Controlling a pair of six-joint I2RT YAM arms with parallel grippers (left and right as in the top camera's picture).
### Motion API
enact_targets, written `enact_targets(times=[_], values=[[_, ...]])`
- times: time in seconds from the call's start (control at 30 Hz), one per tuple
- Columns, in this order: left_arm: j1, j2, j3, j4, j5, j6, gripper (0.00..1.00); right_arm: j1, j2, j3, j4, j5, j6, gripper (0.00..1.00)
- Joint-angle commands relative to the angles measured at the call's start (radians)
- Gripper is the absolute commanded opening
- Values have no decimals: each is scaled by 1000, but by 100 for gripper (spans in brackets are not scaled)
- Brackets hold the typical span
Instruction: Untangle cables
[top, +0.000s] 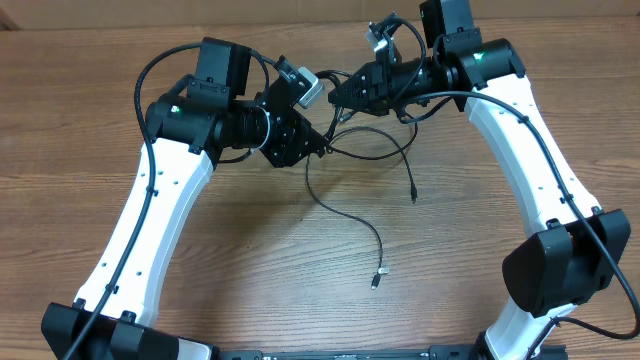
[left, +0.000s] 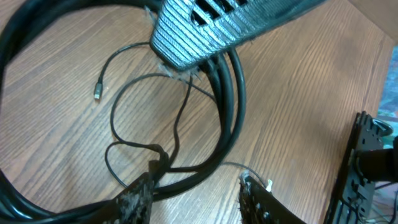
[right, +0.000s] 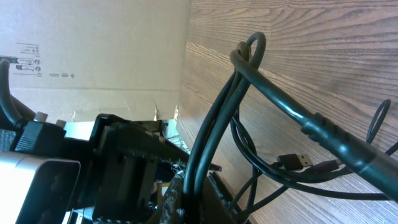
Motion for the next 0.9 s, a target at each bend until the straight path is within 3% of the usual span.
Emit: enact_targets(times=[0.0, 0.33, 0.5, 0.53, 0.6, 0.63, 0.8, 0.83, 0.87], values=[[-22, 27, 26, 3, -5, 4, 45, 5, -21, 17, -2, -28, 3, 4], [-40, 65, 26, 126, 8, -61, 42, 5, -21, 17, -19, -29, -5, 4], [-53, 69, 25, 108, -19, -63, 49, 5, -21, 17, -19, -38, -5, 4], [-55, 69, 25, 106, -25, -63, 45, 5, -21, 17, -19, -44, -5, 4], [-57, 69, 25, 106, -27, -63, 22, 4, -21, 17, -19, -43, -5, 4], [-57, 69, 25, 106, -27, -64, 4, 4, -21, 17, -19, -43, -5, 4], [-41, 59, 35, 111, -27, -190, 4, -5, -21, 17, -24, 59, -5, 4], [-35, 55, 44, 109, -30, -230, 4, -5, -21, 17, -29, 106, -5, 8], [-29, 53, 51, 109, -35, -264, 4, -5, -21, 17, -36, 146, -5, 22]])
